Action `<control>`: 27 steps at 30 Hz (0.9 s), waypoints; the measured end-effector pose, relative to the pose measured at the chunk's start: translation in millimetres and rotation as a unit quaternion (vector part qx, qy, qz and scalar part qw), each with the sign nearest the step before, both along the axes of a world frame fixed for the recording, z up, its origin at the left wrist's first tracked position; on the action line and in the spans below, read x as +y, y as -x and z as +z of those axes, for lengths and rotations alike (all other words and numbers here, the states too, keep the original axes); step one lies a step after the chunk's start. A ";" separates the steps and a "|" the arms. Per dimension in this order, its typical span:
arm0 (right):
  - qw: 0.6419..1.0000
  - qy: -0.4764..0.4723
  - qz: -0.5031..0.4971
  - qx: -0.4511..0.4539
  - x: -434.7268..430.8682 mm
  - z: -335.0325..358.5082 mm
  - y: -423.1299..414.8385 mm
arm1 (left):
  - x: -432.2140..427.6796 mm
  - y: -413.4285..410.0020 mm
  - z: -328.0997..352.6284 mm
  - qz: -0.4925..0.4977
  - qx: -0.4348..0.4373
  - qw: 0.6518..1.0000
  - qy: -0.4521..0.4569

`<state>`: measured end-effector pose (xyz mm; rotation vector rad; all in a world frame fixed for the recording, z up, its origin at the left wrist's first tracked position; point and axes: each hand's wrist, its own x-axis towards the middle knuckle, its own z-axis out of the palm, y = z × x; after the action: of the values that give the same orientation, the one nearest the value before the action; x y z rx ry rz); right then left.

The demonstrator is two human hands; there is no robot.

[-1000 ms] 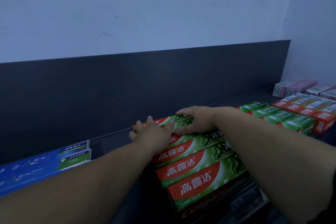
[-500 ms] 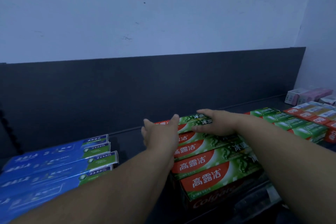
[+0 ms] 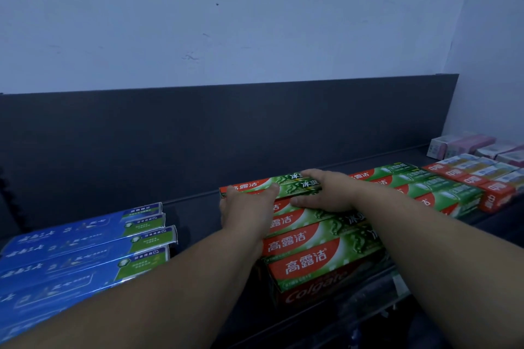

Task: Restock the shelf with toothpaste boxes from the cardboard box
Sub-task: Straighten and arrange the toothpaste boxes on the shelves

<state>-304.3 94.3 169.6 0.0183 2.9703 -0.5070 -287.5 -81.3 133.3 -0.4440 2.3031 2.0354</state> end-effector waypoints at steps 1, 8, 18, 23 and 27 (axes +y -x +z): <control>1.000 -0.002 0.003 0.005 -0.3 0.0 0.2 | -1.7 0.1 4.9 -0.008 0.006 0.999 0.042; 0.999 0.003 0.043 0.019 -0.6 -1.8 1.9 | -19.2 29.2 26.2 -0.115 0.100 0.902 0.404; 0.999 -0.002 0.036 0.007 3.0 -0.6 4.9 | -10.7 57.3 21.7 -0.224 0.028 0.868 0.443; 1.000 -0.002 0.023 0.011 2.9 -2.7 1.9 | -6.3 56.0 17.3 -0.207 0.042 0.872 0.441; 1.000 -0.015 0.022 0.015 1.3 -3.7 -3.0 | -10.4 54.9 12.1 -0.193 0.053 0.868 0.454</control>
<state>-301.4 95.6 165.9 -0.0521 2.9999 -0.4608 -342.3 -91.8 145.3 0.1408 2.9751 0.7259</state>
